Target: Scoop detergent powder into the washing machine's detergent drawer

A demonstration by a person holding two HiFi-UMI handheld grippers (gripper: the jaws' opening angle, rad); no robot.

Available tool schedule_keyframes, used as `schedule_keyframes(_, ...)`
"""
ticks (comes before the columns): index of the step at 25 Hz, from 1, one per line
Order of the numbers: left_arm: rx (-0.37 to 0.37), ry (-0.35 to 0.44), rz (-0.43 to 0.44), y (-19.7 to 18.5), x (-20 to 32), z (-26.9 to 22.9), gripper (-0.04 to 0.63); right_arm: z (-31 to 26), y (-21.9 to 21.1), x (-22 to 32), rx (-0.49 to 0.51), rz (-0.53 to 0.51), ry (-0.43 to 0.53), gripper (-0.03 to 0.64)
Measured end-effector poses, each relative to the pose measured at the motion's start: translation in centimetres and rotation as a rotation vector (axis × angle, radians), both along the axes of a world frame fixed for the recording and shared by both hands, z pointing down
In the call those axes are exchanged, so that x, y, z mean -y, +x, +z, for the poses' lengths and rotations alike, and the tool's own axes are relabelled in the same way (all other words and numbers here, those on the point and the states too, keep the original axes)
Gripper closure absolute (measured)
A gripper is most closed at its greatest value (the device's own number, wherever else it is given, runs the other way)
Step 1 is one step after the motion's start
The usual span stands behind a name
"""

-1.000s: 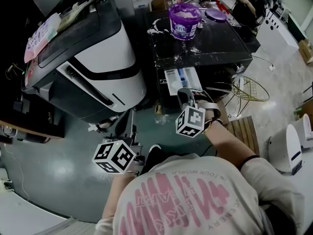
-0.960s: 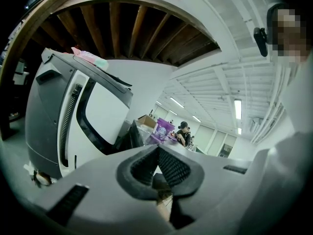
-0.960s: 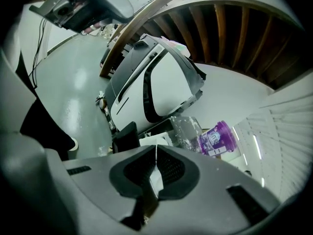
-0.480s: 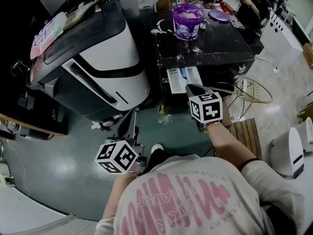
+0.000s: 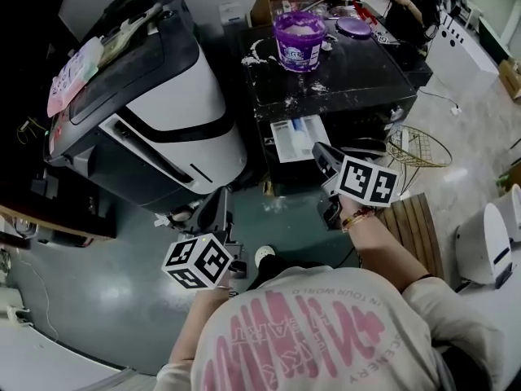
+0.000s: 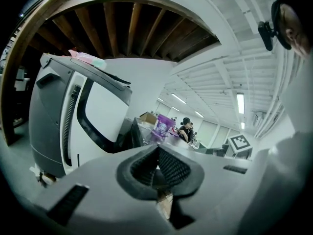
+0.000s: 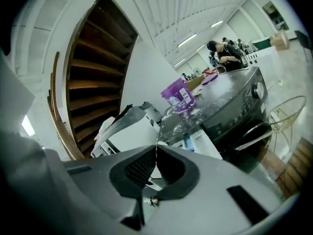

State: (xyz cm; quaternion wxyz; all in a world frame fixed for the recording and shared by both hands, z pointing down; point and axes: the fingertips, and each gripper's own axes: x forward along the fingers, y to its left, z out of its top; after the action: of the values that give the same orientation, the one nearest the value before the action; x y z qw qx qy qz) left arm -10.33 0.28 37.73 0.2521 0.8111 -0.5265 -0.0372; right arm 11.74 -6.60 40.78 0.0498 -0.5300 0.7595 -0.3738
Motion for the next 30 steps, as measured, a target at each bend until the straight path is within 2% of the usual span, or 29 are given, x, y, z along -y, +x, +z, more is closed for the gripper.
schedule_keyframes(5,0.038,-0.005,0.036,1.8,-0.2,0.3,0.592,-2.0,0.4,-1.4,0.016,0.007,0.074,0.612)
schedule_keyframes(10,0.029,0.02,0.029,2.8,-1.0,-0.3,0.592,-3.0,0.7,-3.3,-0.033,0.005,0.126,0.612)
schedule_keyframes(17,0.013,0.029,0.071,4.5,-3.0,-0.7,0.592,-2.1,1.3,-5.8,-0.085,-0.016,0.118,0.612)
schedule_keyframes(30,-0.017,0.031,0.081,6.0,-6.0,-1.0,0.592,-1.8,2.4,-9.4,-0.134,-0.037,0.105,0.614)
